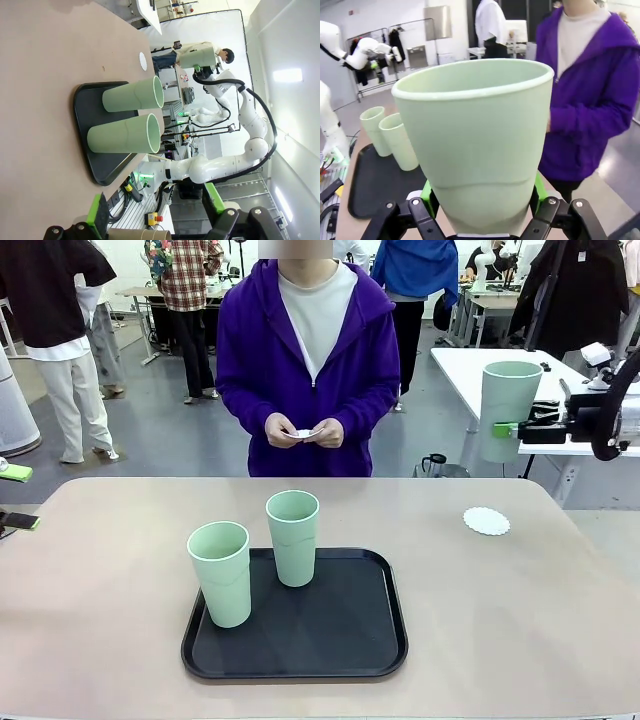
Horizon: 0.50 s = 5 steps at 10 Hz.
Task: Place coasters on the table and set cups on them.
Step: Pick up one Reusable plastic cup and place it on a coaster set by the human.
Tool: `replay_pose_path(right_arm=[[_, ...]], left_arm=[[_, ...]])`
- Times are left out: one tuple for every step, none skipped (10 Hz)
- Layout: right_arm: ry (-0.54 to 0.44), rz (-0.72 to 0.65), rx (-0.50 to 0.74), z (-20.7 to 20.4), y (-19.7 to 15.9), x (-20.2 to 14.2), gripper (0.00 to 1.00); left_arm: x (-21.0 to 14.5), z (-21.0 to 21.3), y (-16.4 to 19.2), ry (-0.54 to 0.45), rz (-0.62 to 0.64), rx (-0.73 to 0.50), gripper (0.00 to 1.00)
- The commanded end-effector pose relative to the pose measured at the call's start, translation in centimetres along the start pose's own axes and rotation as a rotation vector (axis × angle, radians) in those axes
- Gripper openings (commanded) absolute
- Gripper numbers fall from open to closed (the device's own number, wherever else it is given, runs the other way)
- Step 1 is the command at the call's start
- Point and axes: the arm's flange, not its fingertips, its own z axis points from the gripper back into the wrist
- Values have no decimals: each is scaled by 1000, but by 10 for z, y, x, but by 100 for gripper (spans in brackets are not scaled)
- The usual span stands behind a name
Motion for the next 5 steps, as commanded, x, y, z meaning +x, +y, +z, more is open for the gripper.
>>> replay_pose_path(right_arm=[[-18, -73, -91, -6, -12, 6, 84], [-10, -82, -132, -4, -17, 6, 84], [-12, -100, -149, -3, -22, 5, 84], [-11, -117, -175, 1, -27, 4, 84], [-20, -133, -177, 4, -30, 3, 84]], left_arm=[[1, 0, -1, -9, -16, -18, 100], [1, 0, -1, -9, -16, -18, 100], [1, 0, -1, -9, -16, -18, 100], [1, 0, -1, -9, -16, -18, 100], [1, 0, -1, -9, -16, -18, 100]])
